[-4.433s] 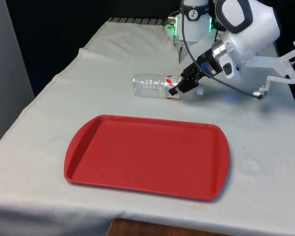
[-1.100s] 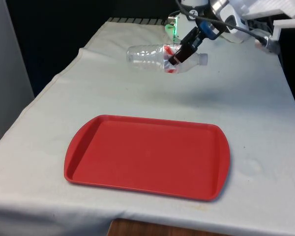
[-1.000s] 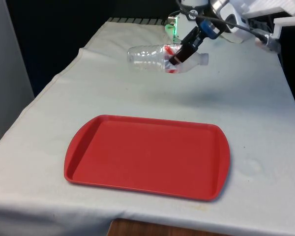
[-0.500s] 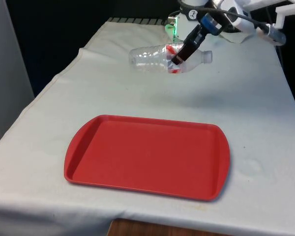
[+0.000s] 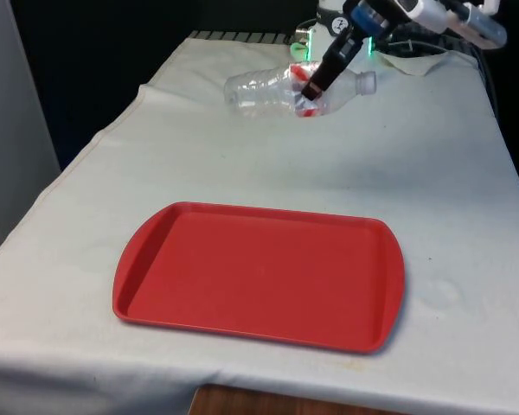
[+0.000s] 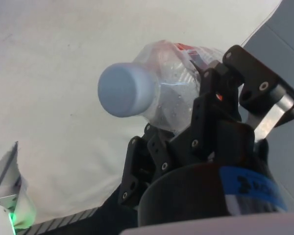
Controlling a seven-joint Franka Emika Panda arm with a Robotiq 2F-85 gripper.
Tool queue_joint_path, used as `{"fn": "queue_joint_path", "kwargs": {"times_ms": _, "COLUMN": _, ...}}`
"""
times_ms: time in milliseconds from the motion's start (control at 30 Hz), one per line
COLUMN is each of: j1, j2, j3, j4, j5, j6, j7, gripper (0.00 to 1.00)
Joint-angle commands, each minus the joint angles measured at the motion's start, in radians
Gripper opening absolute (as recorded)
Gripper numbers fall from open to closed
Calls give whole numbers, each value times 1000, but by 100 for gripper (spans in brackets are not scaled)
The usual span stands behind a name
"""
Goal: Place the bottle upright on the tray.
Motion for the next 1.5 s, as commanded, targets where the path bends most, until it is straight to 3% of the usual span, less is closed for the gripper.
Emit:
{"fn": "queue_joint_path", "kwargs": {"times_ms": 0, "j1": -3, "j2": -6, "j3": 1, "j4": 6, "j5": 17, "j6": -6, "j7": -17, "gripper": 34}}
{"fn": "queue_joint_path", "kwargs": {"times_ms": 833, "j1": -3, "j2": -29, "j3": -13, "j4": 88, "j5": 118, "j6": -19, "j7": -69, "gripper": 34}}
{"fn": "queue_joint_path", "kwargs": {"times_ms": 1467, "j1": -3, "j2": -70, "j3": -18, "j4": 97, "j5": 188, "j6": -6, "j7": -52, "gripper": 34}}
